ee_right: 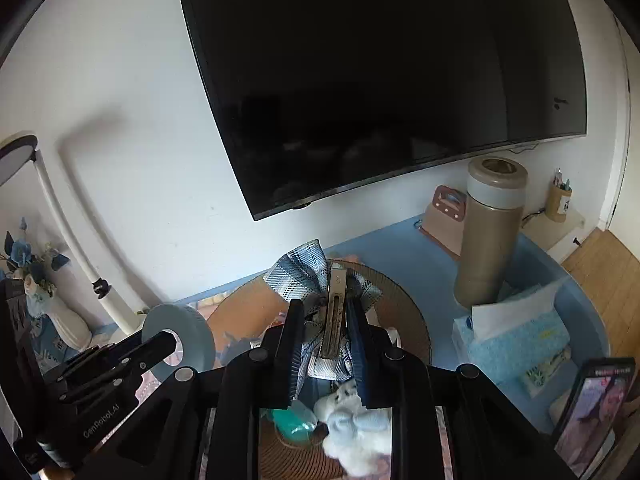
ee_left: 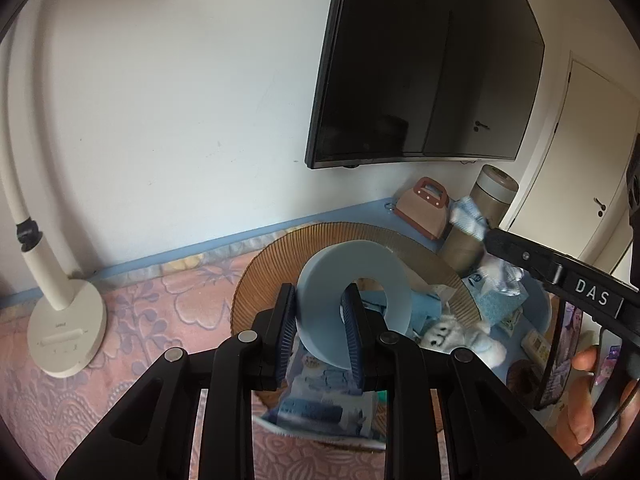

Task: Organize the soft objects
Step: 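Carry the tape roll and checked bow to the amber bowl and release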

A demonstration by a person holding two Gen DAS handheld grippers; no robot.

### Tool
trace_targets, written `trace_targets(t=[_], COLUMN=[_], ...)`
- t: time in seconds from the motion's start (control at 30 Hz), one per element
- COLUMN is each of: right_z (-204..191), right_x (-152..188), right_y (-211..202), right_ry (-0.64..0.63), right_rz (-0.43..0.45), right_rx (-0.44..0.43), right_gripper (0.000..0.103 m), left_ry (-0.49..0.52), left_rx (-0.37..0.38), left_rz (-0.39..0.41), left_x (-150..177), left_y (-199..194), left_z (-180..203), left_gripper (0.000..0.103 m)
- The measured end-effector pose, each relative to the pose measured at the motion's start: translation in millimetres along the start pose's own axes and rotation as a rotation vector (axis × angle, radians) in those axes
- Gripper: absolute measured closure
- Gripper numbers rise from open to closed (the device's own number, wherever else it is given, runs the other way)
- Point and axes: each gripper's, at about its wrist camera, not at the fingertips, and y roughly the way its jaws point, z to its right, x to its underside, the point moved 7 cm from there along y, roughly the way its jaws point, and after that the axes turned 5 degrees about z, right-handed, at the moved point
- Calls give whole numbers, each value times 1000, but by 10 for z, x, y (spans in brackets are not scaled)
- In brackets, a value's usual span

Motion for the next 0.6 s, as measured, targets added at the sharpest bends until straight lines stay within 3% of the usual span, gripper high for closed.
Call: trace_targets(t=[0.03, 0.1, 0.13, 0.37, 0.47, 0.5, 0.53, 0.6], right_z=[0, 12, 41, -29, -190, -263, -337, -574], right_x=[-36, -82, -85, 160, 313, 362, 407, 522], right_y=[74, 185, 185, -99, -288, -359, -414, -543], right_ry=[-6, -8, -3, -34, -27, -30, -33, -53], right_rz=[-9, -19, -8, 6, 4, 4, 3, 3], right_rx=[7, 25, 34, 11, -35, -55, -73, -119], right_gripper=[75, 47, 43, 43, 39, 38, 37, 36], left_ry=[6, 15, 14, -14, -54, -67, -74, -69], left_rx=[-4, -31, -46, -51, -58, -67, -79, -99], left_rz=[6, 24, 26, 48, 79, 97, 120, 165], left_x=[-30, -80, -82, -30, -22, -7, 10, 72], left_y=[49, 89, 85, -343, -732, -896, -1057, -1394], left_z=[20, 16, -1, -318, -513, -580, -641, -752], left_gripper=[76, 66, 66, 64, 46, 33, 29, 30])
